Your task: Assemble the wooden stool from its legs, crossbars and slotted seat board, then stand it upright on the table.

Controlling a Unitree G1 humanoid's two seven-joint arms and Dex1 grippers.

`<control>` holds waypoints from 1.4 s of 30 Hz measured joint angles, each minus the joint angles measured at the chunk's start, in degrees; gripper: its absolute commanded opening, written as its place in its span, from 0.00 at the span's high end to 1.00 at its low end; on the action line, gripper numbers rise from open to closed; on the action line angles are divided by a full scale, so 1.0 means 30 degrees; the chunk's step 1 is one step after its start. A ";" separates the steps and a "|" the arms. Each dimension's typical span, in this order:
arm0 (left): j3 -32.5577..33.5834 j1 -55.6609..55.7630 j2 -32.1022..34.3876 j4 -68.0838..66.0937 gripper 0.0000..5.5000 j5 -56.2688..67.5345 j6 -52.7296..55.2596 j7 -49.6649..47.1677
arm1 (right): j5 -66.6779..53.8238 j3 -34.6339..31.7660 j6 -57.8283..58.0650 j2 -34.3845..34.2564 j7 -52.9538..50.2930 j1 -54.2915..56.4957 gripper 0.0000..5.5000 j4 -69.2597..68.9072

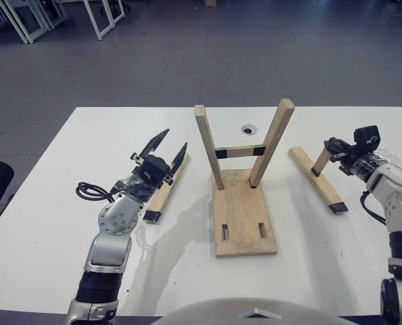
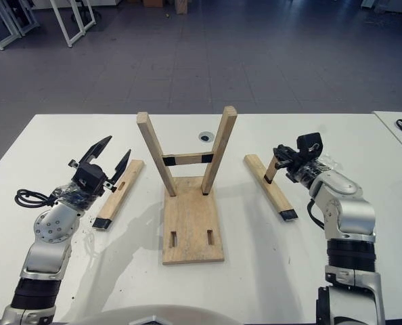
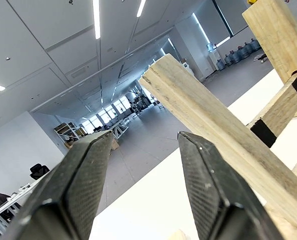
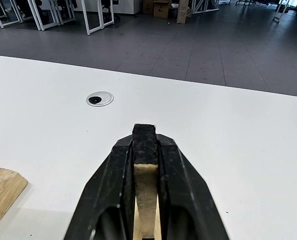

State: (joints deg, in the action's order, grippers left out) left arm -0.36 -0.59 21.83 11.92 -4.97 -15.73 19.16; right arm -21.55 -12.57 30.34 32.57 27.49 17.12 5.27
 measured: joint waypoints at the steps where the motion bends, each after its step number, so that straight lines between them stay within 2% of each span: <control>1: 0.0004 0.0000 0.0000 -0.0001 0.56 0.0000 0.0000 0.0000 | -0.0045 -0.0164 -0.0164 -0.0164 -0.0040 -0.0051 0.93 0.0092; 10: 0.0014 0.0000 0.0000 -0.0093 0.56 0.0000 0.0003 0.0000 | -0.0032 -0.0577 -0.0415 -0.0550 -0.0061 -0.0153 0.93 0.0009; 11: 0.0014 0.0000 -0.0001 -0.0095 0.56 -0.0001 0.0003 0.0000 | -0.0032 -0.0578 -0.0366 -0.0549 -0.0059 -0.0141 0.86 -0.0131; 20: 0.0009 -0.0029 -0.0029 -0.0117 0.56 -0.0070 0.0003 -0.0016 | -0.0470 -0.0850 0.2237 -0.0001 -0.1103 0.2937 0.58 -0.2617; 25: -0.0006 -0.0109 -0.0092 -0.0176 0.56 -0.0106 0.0001 -0.0081 | -0.0572 -0.1487 0.1509 -0.0560 -0.2894 0.6865 0.58 -0.1997; 30: -0.0008 -0.0077 -0.0103 -0.0435 0.56 -0.0106 -0.0002 -0.0079 | -0.0057 -0.1091 -0.0212 -0.1105 -0.3158 0.9479 0.58 0.0503; 32: -0.0009 -0.0075 -0.0103 -0.0497 0.56 -0.0106 -0.0002 -0.0080 | 0.0410 -0.0477 -0.0591 -0.1281 -0.2804 0.9173 0.58 0.1709; 35: -0.0003 -0.0097 -0.0111 -0.0511 0.56 -0.0106 -0.0005 -0.0089 | 0.1538 0.1081 -0.1462 -0.2194 -0.1973 0.6523 0.58 0.5185; 36: 0.0001 -0.0086 -0.0123 -0.0611 0.56 -0.0105 -0.0003 -0.0100 | 0.1778 0.1331 -0.2843 -0.2443 -0.1731 0.6076 0.58 0.6210; 39: -0.0020 -0.0060 -0.0172 -0.0880 0.56 -0.0100 -0.0023 -0.0100 | 0.2291 0.1533 -0.4682 -0.2254 -0.1429 0.6343 0.58 0.8558; 42: -0.0009 -0.0030 -0.0171 -0.1127 0.56 -0.0099 -0.0019 -0.0100 | 0.2174 0.1132 -0.4632 -0.2167 -0.1300 0.6535 0.58 0.8896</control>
State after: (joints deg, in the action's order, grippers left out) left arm -0.39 -0.67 21.32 8.54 -5.27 -15.79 18.86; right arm -15.03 -9.18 16.45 26.07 23.59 36.72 31.95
